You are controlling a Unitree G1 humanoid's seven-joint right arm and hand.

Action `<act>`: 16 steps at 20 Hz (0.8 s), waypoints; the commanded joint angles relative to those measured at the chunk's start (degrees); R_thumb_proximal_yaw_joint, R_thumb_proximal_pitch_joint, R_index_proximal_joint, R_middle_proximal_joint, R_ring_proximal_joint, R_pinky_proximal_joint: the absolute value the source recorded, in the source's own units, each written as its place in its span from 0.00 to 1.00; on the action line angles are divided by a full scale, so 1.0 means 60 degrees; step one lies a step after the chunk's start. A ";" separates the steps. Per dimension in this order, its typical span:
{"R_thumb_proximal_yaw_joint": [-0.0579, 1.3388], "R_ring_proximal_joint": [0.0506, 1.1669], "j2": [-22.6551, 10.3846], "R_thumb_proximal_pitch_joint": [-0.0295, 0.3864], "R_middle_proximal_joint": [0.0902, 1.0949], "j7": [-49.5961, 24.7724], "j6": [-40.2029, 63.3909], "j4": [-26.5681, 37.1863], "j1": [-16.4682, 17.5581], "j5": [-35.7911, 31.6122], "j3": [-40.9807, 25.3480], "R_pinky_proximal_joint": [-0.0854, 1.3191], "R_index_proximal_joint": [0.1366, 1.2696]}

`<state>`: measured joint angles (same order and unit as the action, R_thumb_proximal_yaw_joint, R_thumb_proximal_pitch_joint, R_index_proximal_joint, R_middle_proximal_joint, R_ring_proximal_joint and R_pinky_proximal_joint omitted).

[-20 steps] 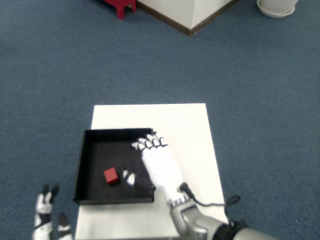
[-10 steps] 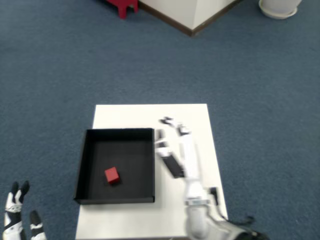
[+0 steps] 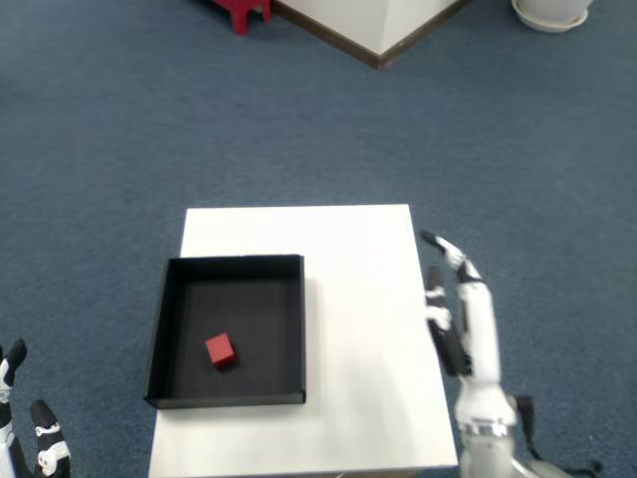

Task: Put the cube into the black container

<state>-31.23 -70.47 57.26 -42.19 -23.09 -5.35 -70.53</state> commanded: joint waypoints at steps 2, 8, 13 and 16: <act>0.17 0.21 -0.0399 0.81 0.21 -0.0563 0.1155 0.0354 0.0315 0.0311 0.0314 0.16 0.17; 0.12 0.21 -0.0313 0.82 0.20 -0.0759 0.1796 -0.1122 0.0960 0.0171 0.0309 0.16 0.14; 0.09 0.21 -0.0001 0.81 0.19 -0.0727 0.2523 -0.2183 0.1104 0.0102 0.0286 0.15 0.13; 0.06 0.22 0.0248 0.80 0.20 -0.0690 0.2937 -0.3000 0.1213 -0.0039 0.0285 0.16 0.14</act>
<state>-28.37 -73.75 71.25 -60.10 -14.58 -4.33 -70.20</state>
